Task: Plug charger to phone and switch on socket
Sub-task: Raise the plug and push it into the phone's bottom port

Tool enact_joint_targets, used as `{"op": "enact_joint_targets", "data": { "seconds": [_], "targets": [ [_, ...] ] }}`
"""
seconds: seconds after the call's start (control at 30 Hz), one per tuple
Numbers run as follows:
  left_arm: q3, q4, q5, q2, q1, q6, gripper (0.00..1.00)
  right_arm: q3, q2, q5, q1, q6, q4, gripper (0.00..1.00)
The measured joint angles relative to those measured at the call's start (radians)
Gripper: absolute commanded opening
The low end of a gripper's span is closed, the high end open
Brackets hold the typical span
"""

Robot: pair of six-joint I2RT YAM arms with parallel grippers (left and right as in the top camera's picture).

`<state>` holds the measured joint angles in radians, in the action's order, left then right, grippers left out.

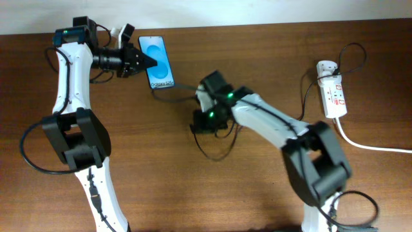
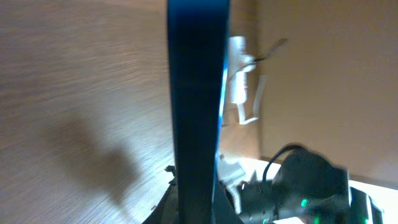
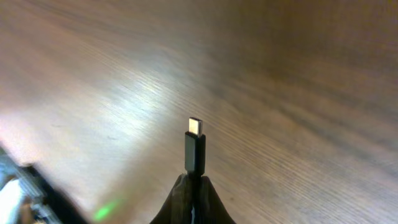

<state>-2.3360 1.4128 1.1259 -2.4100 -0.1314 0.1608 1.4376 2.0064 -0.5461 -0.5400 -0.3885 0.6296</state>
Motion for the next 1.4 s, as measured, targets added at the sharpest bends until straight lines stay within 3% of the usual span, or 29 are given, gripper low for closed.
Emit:
{"op": "enact_joint_targets", "data": {
  "seconds": [0.13,0.27,0.6,1.4],
  "targets": [
    [0.000,0.000,0.243,0.000,0.000,0.033,0.00,0.025,-0.192,-0.159,0.081,-0.002,-0.153,0.04],
    [0.000,0.003,0.361,0.000,0.000,0.034,0.00,0.036,-0.237,-0.208,0.064,-0.072,-0.261,0.04],
    [0.000,0.037,0.387,0.000,0.033,0.034,0.00,0.036,-0.235,-0.034,-0.008,-0.159,-0.208,0.04],
    [0.000,0.035,0.389,0.000,0.036,0.057,0.00,0.036,-0.235,-0.034,0.019,-0.157,-0.271,0.04]
  ]
}}
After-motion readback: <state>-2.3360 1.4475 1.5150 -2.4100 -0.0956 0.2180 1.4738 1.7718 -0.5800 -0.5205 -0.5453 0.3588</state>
